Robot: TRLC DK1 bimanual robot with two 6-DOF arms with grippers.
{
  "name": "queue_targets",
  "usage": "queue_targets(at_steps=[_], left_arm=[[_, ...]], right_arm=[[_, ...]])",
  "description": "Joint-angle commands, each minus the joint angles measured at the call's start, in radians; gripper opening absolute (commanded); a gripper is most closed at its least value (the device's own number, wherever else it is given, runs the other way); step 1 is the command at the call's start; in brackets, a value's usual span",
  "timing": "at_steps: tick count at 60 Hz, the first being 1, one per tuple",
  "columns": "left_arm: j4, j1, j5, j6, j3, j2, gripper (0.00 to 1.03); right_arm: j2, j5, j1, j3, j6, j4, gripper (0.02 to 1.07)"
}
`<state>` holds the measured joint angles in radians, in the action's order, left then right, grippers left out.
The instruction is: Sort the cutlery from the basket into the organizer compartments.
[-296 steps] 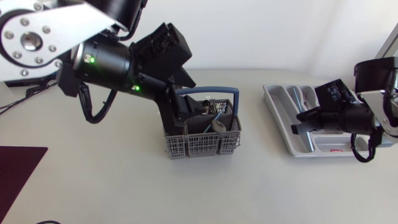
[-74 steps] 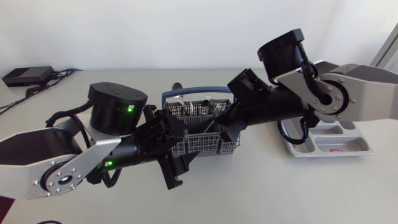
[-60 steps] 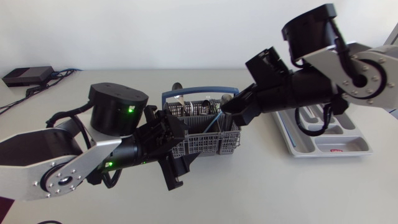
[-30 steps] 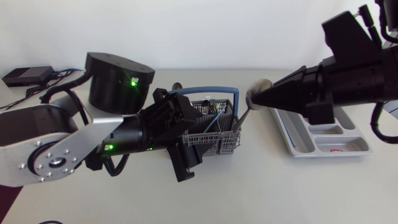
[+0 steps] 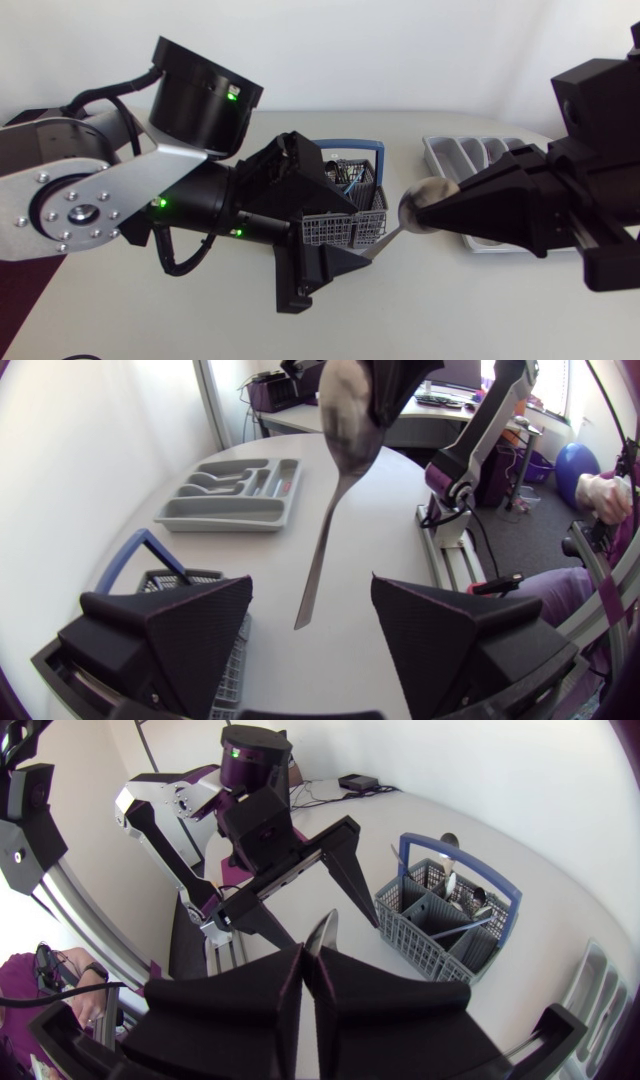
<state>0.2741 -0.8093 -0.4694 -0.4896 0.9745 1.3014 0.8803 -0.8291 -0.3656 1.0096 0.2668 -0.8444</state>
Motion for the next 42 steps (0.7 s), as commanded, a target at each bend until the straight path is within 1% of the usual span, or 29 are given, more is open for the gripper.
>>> queue_targets(at_steps=[1, 7, 11, 16, 20, 22, 26, 32, 42], left_arm=[[0.034, -0.001, -0.061, 0.022, 0.035, 0.022, 0.77], [0.050, -0.002, -0.094, 0.020, 0.038, 0.041, 0.76], [0.050, -0.005, -0.115, 0.020, 0.039, 0.052, 0.70], [0.050, -0.011, -0.120, 0.020, 0.044, 0.064, 0.65], [0.048, -0.011, -0.123, 0.020, 0.047, 0.073, 0.65], [0.048, -0.011, -0.126, 0.020, 0.047, 0.081, 0.61], [0.048, -0.010, -0.146, 0.022, 0.050, 0.091, 0.59], [0.048, -0.008, -0.167, 0.022, 0.052, 0.095, 0.51], [0.047, -0.008, -0.169, 0.022, 0.053, 0.102, 0.40]], right_arm=[[-0.021, -0.039, -0.009, -0.019, 0.008, -0.013, 0.09], [-0.037, -0.073, -0.009, -0.029, -0.009, -0.013, 0.09], [-0.044, -0.085, -0.010, -0.034, -0.015, -0.013, 0.09], [-0.052, -0.102, -0.009, -0.031, -0.026, -0.013, 0.09], [-0.058, -0.114, -0.007, -0.028, -0.034, -0.013, 0.09], [-0.063, -0.117, -0.007, -0.026, -0.041, -0.013, 0.09], [-0.069, -0.133, -0.009, -0.025, -0.054, -0.013, 0.09], [-0.073, -0.134, -0.010, -0.025, -0.061, -0.008, 0.09], [-0.075, -0.136, -0.012, -0.023, -0.064, -0.007, 0.09]])
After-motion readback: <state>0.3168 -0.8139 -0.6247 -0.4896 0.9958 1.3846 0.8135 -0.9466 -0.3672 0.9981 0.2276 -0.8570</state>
